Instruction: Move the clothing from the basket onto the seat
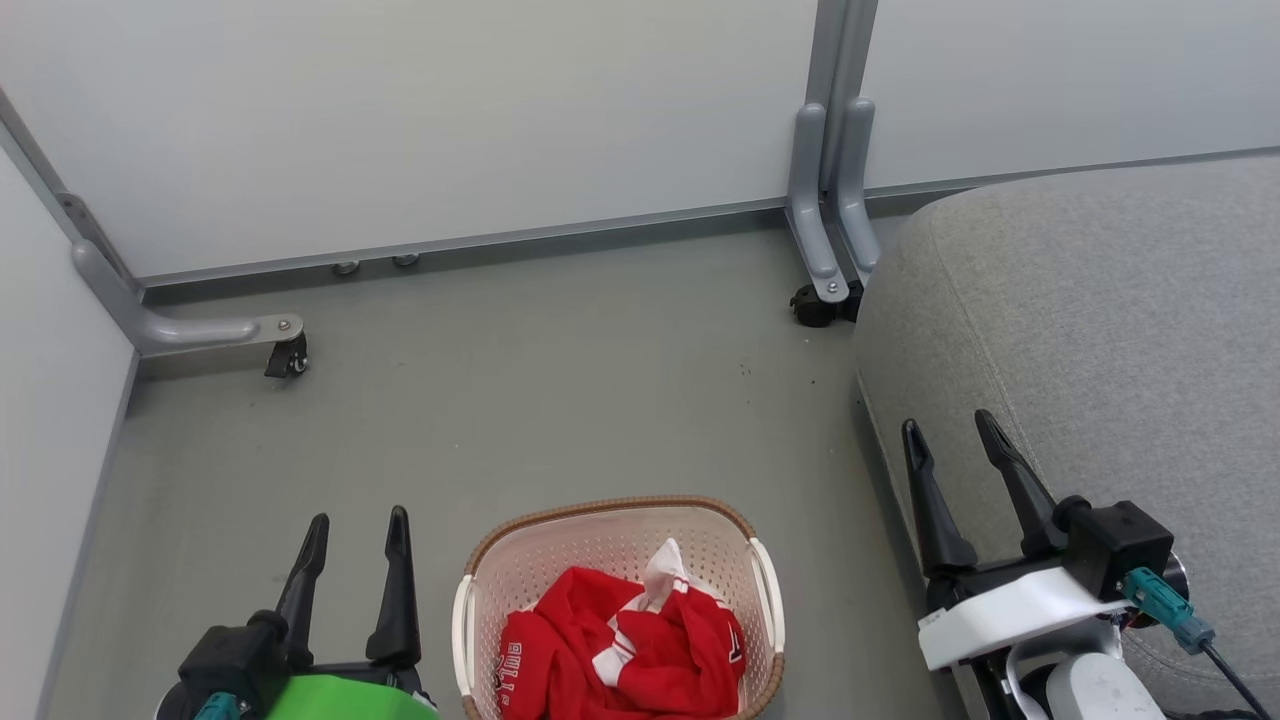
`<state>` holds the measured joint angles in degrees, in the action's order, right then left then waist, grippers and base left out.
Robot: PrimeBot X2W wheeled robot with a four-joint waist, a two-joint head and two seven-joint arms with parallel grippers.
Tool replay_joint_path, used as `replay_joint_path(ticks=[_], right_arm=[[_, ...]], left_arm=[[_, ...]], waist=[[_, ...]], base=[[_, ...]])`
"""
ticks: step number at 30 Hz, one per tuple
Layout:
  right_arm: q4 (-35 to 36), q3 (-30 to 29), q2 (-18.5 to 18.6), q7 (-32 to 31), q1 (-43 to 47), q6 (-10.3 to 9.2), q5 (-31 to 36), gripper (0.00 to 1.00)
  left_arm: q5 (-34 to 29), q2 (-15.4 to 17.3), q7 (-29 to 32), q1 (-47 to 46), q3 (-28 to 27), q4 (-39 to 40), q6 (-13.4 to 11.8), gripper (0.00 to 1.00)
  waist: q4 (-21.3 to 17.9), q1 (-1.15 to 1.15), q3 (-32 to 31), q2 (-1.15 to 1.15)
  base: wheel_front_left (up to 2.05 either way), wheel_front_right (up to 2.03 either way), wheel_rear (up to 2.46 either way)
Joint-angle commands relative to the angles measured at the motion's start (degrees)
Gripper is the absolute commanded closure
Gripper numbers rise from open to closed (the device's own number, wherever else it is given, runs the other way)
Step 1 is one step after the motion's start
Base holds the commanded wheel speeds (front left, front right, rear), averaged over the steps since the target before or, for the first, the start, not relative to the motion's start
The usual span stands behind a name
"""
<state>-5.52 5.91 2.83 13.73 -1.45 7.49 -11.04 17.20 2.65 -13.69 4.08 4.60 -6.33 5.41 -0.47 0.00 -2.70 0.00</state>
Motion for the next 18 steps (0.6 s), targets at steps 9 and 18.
replay_joint_path(ticks=[9, 18], right_arm=[[-0.8, 0.8, 0.1, 1.3, 0.7, 0.0, -2.3, 0.0], [-1.0, 1.1, 0.1, 1.5, 0.6, 0.0, -1.2, 0.0]], left_arm=[[-0.4, 0.4, -1.2, 1.2, -0.2, -2.4, 1.4, 0.0], [-2.2, 0.4, -1.5, 1.1, 0.2, -3.0, 1.9, 0.0]], waist=[[0.0, 0.0, -0.4, 0.0], [0.1, 0.0, -0.4, 0.0]], base=[[0.0, 0.0, 0.0], [0.0, 0.0, 0.0]])
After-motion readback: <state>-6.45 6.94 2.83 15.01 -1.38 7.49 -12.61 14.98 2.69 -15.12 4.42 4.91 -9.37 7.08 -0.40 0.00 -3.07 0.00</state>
